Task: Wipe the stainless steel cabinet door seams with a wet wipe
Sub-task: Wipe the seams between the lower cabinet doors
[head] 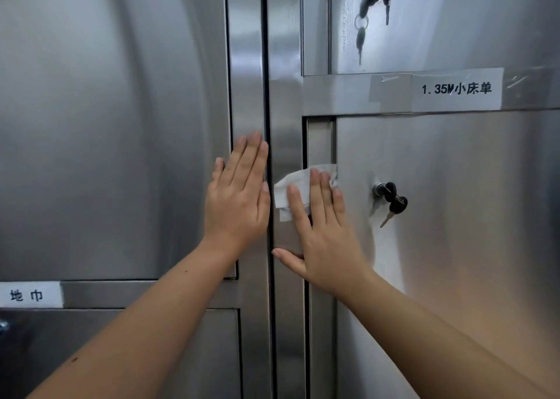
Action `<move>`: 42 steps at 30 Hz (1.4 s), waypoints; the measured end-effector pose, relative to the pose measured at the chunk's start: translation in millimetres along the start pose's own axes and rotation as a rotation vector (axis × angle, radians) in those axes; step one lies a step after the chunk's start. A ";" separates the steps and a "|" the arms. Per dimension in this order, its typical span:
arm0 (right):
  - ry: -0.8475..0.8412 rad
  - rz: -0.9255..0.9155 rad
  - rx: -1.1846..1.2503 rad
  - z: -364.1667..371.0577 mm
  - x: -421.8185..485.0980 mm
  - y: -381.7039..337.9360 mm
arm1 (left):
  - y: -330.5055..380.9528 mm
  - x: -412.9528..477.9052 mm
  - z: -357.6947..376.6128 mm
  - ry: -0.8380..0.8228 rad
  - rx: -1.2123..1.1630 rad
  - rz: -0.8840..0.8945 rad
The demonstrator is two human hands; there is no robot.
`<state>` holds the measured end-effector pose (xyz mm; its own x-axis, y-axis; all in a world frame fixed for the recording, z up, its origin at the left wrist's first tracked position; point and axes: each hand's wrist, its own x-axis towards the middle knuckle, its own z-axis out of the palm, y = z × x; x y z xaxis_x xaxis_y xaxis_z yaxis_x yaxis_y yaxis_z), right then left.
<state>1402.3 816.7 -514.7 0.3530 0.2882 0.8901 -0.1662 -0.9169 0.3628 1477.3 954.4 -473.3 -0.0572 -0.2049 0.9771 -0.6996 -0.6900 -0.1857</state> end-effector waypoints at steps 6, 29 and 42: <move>0.003 0.001 -0.001 5.3 -19.6 -7.7 | 3.3 -31.7 -0.1 -0.027 0.011 0.026; -0.074 -0.018 -0.008 34.7 -114.3 -42.9 | 38.2 -172.4 21.2 0.008 0.054 -0.124; -0.059 0.012 0.014 59.0 -183.2 -73.4 | 63.5 -272.1 31.6 -0.012 0.044 -0.191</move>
<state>1404.2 815.0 -720.7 0.4044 0.2611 0.8765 -0.1574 -0.9242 0.3480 1471.0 944.4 -754.2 0.0825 -0.0752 0.9937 -0.6654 -0.7465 -0.0012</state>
